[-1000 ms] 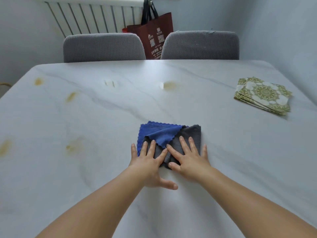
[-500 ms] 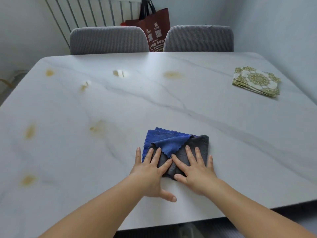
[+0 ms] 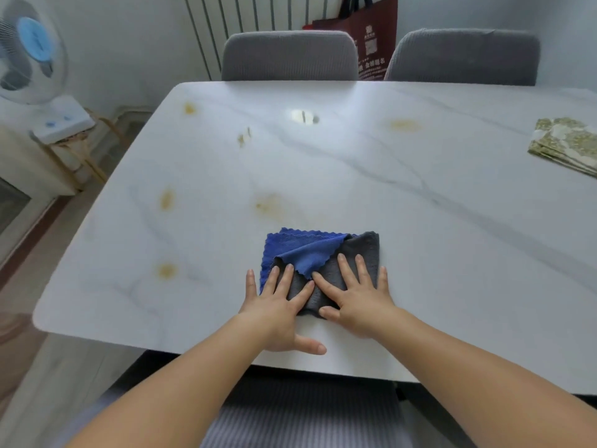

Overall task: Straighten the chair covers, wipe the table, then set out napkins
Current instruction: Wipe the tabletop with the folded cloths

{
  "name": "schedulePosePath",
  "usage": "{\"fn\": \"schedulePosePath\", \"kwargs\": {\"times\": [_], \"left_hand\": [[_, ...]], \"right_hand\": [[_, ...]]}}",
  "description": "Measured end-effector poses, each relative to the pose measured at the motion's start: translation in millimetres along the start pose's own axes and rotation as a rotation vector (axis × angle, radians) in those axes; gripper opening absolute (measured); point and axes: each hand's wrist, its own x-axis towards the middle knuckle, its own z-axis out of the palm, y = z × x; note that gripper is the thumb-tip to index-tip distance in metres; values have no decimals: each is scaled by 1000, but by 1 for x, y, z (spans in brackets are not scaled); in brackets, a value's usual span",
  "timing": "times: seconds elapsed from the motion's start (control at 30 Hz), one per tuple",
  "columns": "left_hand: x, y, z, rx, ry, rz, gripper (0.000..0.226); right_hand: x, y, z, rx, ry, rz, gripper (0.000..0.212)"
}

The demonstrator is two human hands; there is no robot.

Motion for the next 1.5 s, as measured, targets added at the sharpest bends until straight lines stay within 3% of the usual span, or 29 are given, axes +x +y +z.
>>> {"fn": "schedulePosePath", "kwargs": {"times": [0.23, 0.4, 1.1, 1.27, 1.5], "left_hand": [[-51, -42, 45, -115, -26, -78, 113], [-50, -48, 47, -125, 2, -65, 108], [118, -141, -81, -262, 125, -236, 127], [138, -139, -104, -301, 134, -271, 126], [140, -83, -95, -271, 136, -115, 131]], "right_hand": [[-4, -65, 10, -90, -11, -153, 63], [-6, -69, 5, -110, -15, -152, 64], [204, -40, -120, 21, 53, -15, 72], [222, -30, -140, 0, 81, -41, 70], [180, 40, -119, -39, 101, -69, 67]]}}
